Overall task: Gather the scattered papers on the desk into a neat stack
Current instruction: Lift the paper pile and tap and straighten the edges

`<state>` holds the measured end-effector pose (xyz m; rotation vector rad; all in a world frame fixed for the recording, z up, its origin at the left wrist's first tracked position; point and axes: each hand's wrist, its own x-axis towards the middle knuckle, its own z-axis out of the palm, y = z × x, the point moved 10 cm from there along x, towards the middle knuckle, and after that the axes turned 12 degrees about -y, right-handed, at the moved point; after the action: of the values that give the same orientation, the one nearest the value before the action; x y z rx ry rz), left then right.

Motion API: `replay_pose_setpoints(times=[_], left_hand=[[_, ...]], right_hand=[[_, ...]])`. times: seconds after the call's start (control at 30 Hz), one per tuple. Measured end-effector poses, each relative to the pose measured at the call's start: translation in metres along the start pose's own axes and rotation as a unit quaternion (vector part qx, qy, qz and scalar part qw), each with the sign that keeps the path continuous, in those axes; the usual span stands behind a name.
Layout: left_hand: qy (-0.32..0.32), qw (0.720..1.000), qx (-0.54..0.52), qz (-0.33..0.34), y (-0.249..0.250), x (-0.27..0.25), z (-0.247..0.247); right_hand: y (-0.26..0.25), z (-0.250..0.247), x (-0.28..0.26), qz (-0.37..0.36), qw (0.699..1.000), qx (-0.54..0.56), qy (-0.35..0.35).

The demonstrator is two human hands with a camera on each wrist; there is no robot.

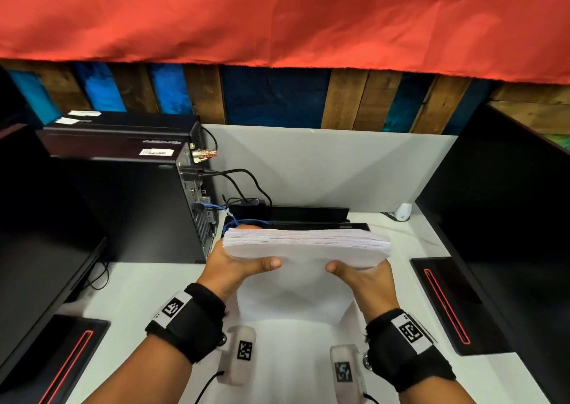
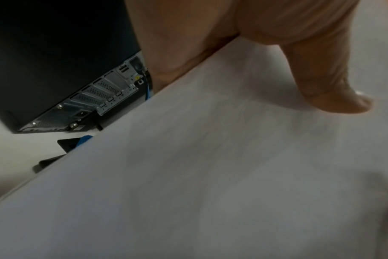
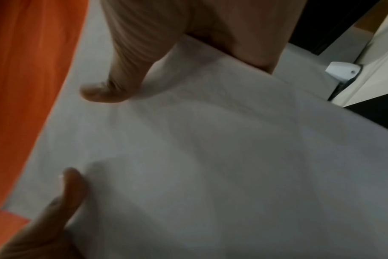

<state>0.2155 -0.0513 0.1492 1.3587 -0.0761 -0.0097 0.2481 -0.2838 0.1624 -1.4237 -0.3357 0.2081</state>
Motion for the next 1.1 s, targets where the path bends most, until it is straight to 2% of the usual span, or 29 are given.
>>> replay_pose_setpoints(times=[0.1, 0.2, 0.43, 0.57, 0.67, 0.8, 0.9, 1.0, 1.1], left_hand=[[0.004, 1.0, -0.007, -0.002, 0.001, -0.001, -0.004], [-0.009, 1.0, 0.006, -0.007, 0.0, 0.0, 0.0], [-0.014, 1.0, 0.013, -0.01, 0.0, -0.002, 0.003], [-0.004, 1.0, 0.017, -0.007, 0.001, -0.003, 0.003], [-0.007, 1.0, 0.009, -0.009, -0.002, -0.005, 0.004], [-0.006, 1.0, 0.001, -0.011, -0.004, -0.007, 0.005], [-0.01, 1.0, 0.006, -0.02, -0.009, -0.008, 0.006], [0.054, 0.998, 0.028, -0.022, -0.013, -0.009, -0.001], [0.122, 0.992, 0.019, -0.004, -0.003, -0.01, -0.01]], right_hand=[[-0.001, 0.005, 0.0, 0.006, 1.0, -0.015, -0.019], [0.006, -0.007, -0.001, 0.016, 1.0, -0.014, 0.021], [0.009, -0.006, -0.008, 0.038, 0.999, -0.013, 0.033], [0.009, 0.004, -0.012, 0.049, 0.999, -0.018, 0.01], [0.014, -0.007, -0.015, 0.052, 0.998, -0.004, 0.042], [0.016, 0.005, -0.016, 0.061, 0.998, -0.027, 0.002], [0.023, -0.009, -0.016, 0.07, 0.996, -0.028, 0.051], [0.022, 0.004, -0.01, 0.072, 0.996, -0.032, 0.03], [0.002, 0.02, -0.007, 0.027, 0.999, -0.034, 0.017]])
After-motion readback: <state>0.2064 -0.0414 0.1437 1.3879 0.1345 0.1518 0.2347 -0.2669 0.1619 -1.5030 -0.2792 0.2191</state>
